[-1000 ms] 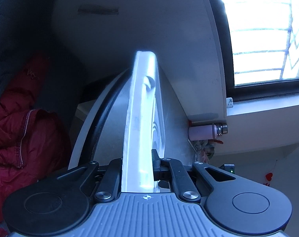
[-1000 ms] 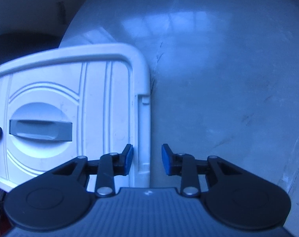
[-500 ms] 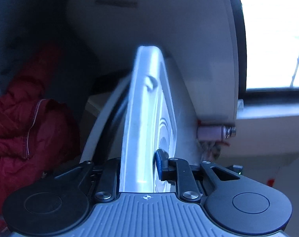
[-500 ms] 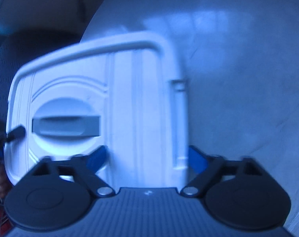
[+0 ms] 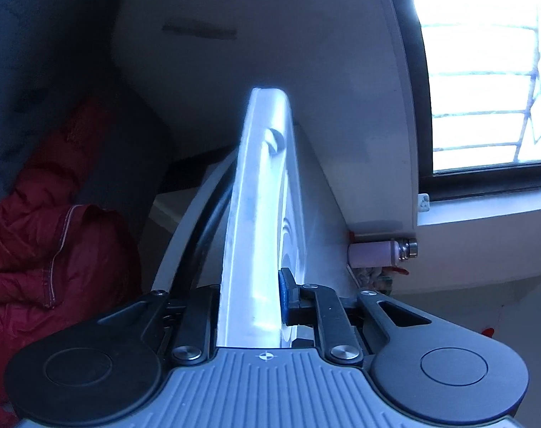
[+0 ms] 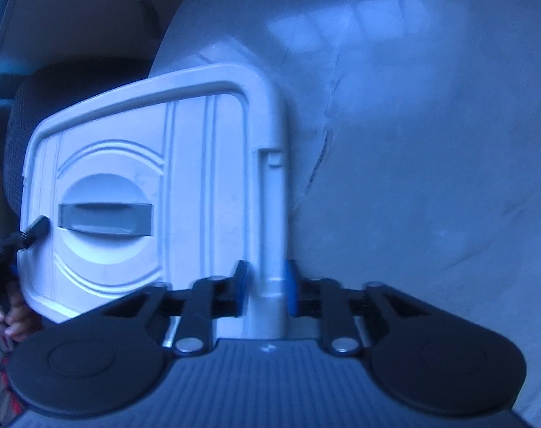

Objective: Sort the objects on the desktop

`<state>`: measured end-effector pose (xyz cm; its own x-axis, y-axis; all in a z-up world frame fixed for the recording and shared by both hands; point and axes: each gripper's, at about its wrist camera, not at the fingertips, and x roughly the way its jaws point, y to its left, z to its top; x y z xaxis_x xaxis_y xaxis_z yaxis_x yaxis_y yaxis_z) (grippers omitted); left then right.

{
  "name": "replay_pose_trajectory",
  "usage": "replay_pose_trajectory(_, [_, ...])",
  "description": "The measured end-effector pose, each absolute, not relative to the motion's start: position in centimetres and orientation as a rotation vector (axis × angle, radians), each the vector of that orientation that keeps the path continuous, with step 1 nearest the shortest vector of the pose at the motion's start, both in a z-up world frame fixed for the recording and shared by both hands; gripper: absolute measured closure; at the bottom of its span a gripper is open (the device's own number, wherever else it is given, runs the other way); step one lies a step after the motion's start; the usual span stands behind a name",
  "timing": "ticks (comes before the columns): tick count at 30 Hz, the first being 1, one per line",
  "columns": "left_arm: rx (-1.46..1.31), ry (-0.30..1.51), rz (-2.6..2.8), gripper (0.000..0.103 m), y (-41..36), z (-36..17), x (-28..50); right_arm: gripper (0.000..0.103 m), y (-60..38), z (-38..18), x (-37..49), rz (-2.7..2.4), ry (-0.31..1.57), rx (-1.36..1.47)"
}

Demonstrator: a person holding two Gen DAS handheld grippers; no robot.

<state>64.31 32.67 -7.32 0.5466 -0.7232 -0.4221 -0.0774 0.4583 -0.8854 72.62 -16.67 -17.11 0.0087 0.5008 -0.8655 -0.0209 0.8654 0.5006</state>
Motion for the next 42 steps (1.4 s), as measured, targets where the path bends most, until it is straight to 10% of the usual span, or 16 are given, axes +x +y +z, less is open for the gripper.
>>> replay_pose_trajectory(12, [-1.026,0.898,-0.512,0.094,32.2,-5.8,63.4,0.086,-16.7,-16.9,72.8,0.425,1.501,0.338])
replay_pose_trajectory(14, [-1.030,0.890,-0.525,0.096,32.0,-5.6,63.3,0.103,-16.2,-16.7,72.9,0.449,1.500,0.351])
replay_pose_trajectory(42, [-1.022,0.912,-0.520,0.096,32.2,-6.7,62.4,0.097,-10.6,-19.5,77.0,0.336,1.420,0.185])
